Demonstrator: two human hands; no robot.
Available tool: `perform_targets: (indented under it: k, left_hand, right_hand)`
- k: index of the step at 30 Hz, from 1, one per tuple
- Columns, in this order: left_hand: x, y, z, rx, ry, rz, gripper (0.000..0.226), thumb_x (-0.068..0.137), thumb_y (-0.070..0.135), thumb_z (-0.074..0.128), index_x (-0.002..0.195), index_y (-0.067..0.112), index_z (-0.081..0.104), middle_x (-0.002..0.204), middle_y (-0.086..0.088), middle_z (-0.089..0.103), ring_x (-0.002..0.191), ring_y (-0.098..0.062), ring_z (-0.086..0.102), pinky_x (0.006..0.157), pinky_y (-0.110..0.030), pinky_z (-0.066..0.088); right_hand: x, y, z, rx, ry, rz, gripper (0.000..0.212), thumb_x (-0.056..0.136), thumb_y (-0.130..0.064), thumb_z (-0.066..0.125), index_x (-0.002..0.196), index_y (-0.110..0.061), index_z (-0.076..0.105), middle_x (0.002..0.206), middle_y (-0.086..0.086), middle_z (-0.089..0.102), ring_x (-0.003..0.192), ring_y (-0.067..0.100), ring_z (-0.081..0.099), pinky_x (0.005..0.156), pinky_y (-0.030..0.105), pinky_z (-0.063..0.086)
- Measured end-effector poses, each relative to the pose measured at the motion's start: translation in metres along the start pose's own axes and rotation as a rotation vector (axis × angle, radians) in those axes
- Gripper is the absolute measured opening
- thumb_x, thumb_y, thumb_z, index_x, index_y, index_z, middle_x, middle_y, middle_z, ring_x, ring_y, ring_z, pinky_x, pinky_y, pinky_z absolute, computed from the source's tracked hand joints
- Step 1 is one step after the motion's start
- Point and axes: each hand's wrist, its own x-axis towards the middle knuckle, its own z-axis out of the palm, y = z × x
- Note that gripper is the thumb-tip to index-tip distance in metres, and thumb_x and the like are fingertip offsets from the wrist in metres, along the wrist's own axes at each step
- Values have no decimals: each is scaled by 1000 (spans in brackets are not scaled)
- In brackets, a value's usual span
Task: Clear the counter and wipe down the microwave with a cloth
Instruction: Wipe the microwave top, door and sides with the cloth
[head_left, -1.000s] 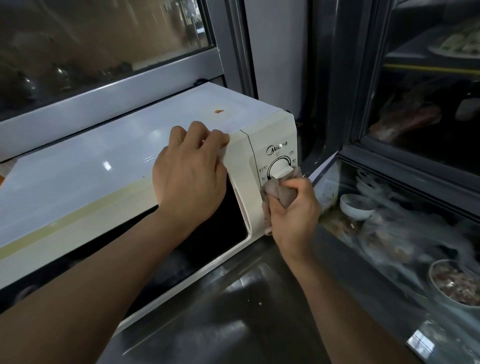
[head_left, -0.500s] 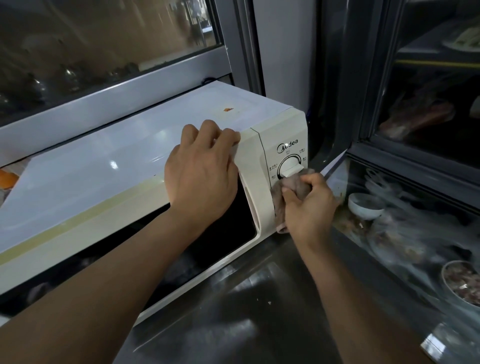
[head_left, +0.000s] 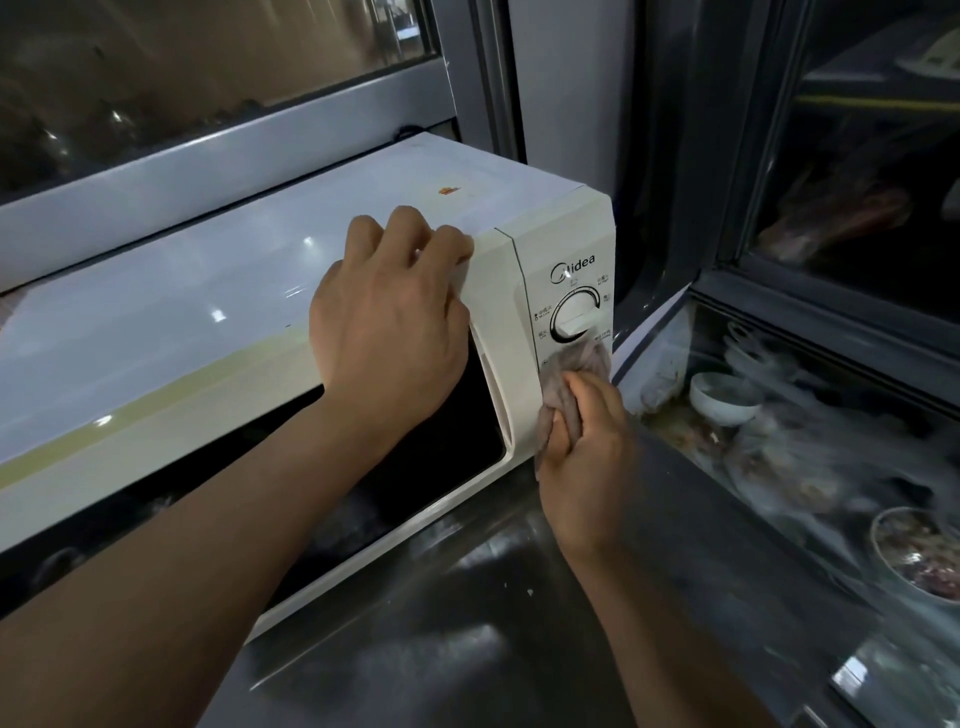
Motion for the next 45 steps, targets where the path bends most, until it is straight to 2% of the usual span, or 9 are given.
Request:
perform_targets:
  k: [6, 10, 16, 21, 26, 28, 31, 36, 45]
  left_hand:
    - [1, 0, 0, -16, -5, -10, 34, 81, 15, 47, 112, 16, 60, 101, -5, 56, 91, -30, 48, 56, -29, 23]
    - [0, 0, -1, -8, -15, 1, 34, 81, 15, 47, 112, 17, 60, 102, -5, 56, 92, -30, 48, 56, -28, 23]
    - [-1, 0, -1, -5, -4, 7, 33, 80, 14, 48, 111, 16, 61, 101, -6, 57, 91, -30, 48, 55, -29, 24]
    - [-1, -1, 2, 5, 24, 10, 34, 80, 16, 46, 111, 16, 61, 101, -5, 56, 90, -29, 48, 55, -29, 23]
    - [-1, 0, 2, 12, 25, 8, 34, 80, 16, 45, 110, 16, 60, 101, -5, 56, 91, -29, 48, 55, -30, 23]
    - [-2, 0, 2, 9, 20, 8, 34, 80, 16, 46, 110, 16, 60, 101, -5, 56, 91, -29, 48, 55, -30, 24]
    - [-1, -1, 1, 14, 14, 17, 32, 80, 15, 47, 109, 15, 61, 99, -5, 56, 89, -29, 48, 53, -30, 25]
    - [-1, -1, 0, 17, 8, 21, 31, 79, 14, 49, 107, 15, 61, 96, -4, 57, 86, -28, 49, 52, -29, 23]
    - [0, 0, 1, 11, 2, -3, 31, 79, 14, 50, 108, 16, 61, 97, -5, 57, 87, -29, 49, 54, -28, 23]
  right_hand:
    - [-13, 17, 4, -7, -75, 57, 32, 84, 10, 57, 115, 5, 61, 121, 19, 59, 115, 28, 56, 100, 3, 29]
    - [-24, 28, -1, 29, -230, 191, 21, 86, -1, 59, 106, 1, 65, 107, 12, 65, 102, 22, 62, 83, -2, 34]
    - [-3, -10, 0, 139, 53, 26, 30, 86, 10, 54, 114, 3, 64, 109, -4, 59, 107, -3, 50, 94, -2, 32]
    - [-12, 8, 15, 116, 92, 108, 30, 84, 12, 55, 112, 7, 62, 118, 20, 58, 111, 23, 56, 97, 2, 34]
    - [-19, 36, 25, 111, 53, 421, 29, 82, 10, 56, 111, 6, 61, 112, 18, 60, 100, 17, 57, 80, -3, 36]
    - [-11, 42, 26, 144, 38, 537, 18, 83, 11, 52, 99, 6, 59, 94, 16, 62, 82, 3, 64, 68, 5, 46]
    - [-3, 46, 23, 156, 36, 578, 18, 82, 11, 51, 95, 2, 60, 77, 7, 57, 53, -6, 54, 44, -2, 34]
    - [30, 60, 5, 145, 28, 525, 24, 81, 3, 63, 104, 0, 63, 94, 13, 68, 76, 15, 64, 68, 14, 51]
    - [81, 34, -12, 239, -39, 278, 39, 74, -15, 73, 75, -49, 52, 79, -4, 64, 69, 28, 65, 61, 40, 52]
